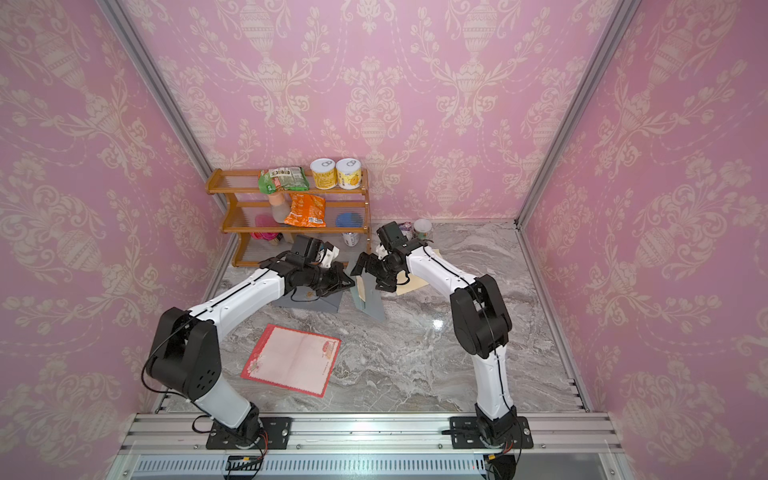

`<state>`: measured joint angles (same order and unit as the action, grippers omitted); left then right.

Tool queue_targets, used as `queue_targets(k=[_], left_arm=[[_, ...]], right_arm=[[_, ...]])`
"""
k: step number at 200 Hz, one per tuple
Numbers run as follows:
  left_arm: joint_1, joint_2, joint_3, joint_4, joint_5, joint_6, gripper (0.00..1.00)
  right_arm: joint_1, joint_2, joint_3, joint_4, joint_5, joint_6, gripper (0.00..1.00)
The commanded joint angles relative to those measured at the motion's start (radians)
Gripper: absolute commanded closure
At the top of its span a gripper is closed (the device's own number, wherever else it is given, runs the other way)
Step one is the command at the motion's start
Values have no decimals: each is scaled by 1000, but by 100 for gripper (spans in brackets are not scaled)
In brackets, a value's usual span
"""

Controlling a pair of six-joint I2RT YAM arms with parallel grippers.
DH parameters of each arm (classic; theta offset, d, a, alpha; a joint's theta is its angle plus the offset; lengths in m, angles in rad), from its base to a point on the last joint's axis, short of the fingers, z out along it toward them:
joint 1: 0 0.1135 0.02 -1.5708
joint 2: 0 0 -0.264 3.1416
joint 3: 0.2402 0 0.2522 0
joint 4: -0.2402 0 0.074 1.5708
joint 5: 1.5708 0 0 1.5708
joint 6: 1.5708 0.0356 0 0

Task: Fold the letter paper in half and place it into the envelope
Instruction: Place the letter paper in the envelope.

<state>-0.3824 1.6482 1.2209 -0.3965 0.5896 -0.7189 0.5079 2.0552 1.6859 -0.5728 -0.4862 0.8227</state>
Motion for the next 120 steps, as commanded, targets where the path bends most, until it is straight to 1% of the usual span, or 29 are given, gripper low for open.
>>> queue_targets(k=[1, 40, 120], left_arm=[[-3, -24, -6, 55, 73, 30, 100], [-3, -24, -11, 77, 85, 13, 100], [-1, -25, -45, 60, 46, 34, 100]], right_arm=[[5, 45, -12, 4, -13, -6, 0], [-1, 65, -51, -3, 15, -28, 0], [-9, 62, -99, -78, 67, -111, 0]])
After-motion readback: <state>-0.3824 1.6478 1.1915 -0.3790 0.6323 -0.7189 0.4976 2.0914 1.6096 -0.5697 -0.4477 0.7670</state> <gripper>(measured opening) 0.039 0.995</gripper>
